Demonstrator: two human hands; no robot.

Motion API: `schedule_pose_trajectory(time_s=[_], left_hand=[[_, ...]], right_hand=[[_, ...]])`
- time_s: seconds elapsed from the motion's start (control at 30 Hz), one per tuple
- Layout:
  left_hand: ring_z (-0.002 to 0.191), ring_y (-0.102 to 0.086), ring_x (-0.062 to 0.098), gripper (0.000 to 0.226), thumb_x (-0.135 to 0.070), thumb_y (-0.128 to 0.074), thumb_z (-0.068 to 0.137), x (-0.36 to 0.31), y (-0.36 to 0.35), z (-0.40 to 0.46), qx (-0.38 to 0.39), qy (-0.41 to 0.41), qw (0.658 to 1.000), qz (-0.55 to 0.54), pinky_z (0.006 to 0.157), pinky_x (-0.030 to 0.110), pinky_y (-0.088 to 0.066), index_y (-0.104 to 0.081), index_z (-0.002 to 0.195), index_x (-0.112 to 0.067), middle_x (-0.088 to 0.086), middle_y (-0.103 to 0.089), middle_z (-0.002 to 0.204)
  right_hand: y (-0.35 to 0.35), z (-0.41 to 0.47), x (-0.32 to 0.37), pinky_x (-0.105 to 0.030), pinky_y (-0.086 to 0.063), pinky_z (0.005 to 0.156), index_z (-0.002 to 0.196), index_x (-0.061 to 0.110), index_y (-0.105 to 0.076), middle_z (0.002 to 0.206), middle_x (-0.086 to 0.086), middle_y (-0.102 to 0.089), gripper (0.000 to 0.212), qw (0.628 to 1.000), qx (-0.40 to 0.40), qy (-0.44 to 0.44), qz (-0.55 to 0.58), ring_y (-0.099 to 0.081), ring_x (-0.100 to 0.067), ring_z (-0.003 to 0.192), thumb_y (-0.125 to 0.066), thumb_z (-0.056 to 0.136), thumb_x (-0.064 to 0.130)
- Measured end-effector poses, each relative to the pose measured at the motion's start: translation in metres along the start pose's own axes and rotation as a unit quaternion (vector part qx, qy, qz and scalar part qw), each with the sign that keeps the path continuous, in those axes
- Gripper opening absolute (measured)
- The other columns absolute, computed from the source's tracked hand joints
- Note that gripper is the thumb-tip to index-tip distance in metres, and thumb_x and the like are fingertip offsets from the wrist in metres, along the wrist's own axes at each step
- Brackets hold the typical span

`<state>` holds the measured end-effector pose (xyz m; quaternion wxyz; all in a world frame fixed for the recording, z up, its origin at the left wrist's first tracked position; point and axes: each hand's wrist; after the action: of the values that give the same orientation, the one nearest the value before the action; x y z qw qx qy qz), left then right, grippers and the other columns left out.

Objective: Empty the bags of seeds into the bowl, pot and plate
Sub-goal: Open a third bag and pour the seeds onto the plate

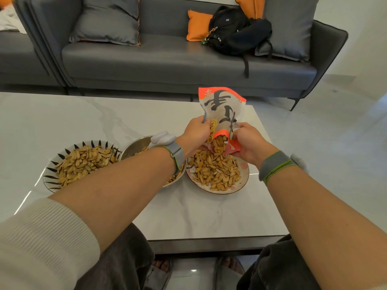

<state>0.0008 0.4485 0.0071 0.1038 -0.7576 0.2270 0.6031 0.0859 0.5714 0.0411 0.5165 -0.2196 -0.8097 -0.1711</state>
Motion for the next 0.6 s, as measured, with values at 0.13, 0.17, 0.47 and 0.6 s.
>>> schedule_pose_trajectory(time_s=[0.13, 0.17, 0.47, 0.6], left_hand=[[0.098, -0.077, 0.047, 0.035, -0.034, -0.032, 0.116, -0.0039, 0.0015, -0.0025, -0.007, -0.004, 1.000, -0.008, 0.073, 0.058, -0.067, -0.064, 0.123, -0.021, 0.026, -0.071, 0.122], [0.097, -0.077, 0.046, 0.034, -0.034, -0.032, 0.116, -0.0044, 0.0017, -0.0022, -0.005, -0.006, 1.000, -0.010, 0.074, 0.058, -0.067, -0.064, 0.122, -0.023, 0.025, -0.072, 0.121], [0.097, -0.077, 0.041, 0.034, -0.035, -0.033, 0.116, -0.0035, 0.0026, 0.0001, -0.011, -0.014, 1.000, -0.003, 0.072, 0.056, -0.068, -0.065, 0.119, -0.023, 0.022, -0.073, 0.119], [0.105, -0.075, 0.042, 0.034, -0.036, -0.033, 0.116, -0.0036, 0.0014, 0.0007, -0.022, -0.020, 1.000, 0.008, 0.075, 0.057, -0.067, -0.065, 0.112, -0.025, 0.023, -0.071, 0.121]], right_hand=[[0.0055, 0.0035, 0.0018, -0.064, -0.062, 0.084, 0.132, 0.018, -0.054, 0.112, -0.014, -0.067, 0.056, 1.000, -0.001, 0.001, 0.019, -0.072, -0.035, 0.089, -0.030, 0.094, -0.016], [0.0061, 0.0040, 0.0023, -0.063, -0.062, 0.084, 0.132, 0.018, -0.053, 0.111, -0.013, -0.067, 0.056, 1.000, -0.001, 0.002, 0.021, -0.071, -0.033, 0.087, -0.030, 0.094, -0.016], [0.0076, 0.0046, 0.0024, -0.067, -0.061, 0.087, 0.139, 0.018, -0.053, 0.116, -0.013, -0.066, 0.059, 1.000, 0.000, 0.003, 0.012, -0.070, -0.032, 0.085, -0.031, 0.095, -0.014], [0.0076, 0.0041, 0.0024, -0.063, -0.063, 0.084, 0.140, 0.019, -0.052, 0.115, -0.011, -0.066, 0.058, 1.000, 0.002, 0.007, 0.008, -0.071, -0.032, 0.088, -0.031, 0.096, -0.013]])
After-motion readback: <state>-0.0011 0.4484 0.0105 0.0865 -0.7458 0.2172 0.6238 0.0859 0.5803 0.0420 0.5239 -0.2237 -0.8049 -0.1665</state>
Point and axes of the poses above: each hand's wrist, its own z-axis towards the middle knuckle, its own y-axis out of the back of the hand, x = y × z
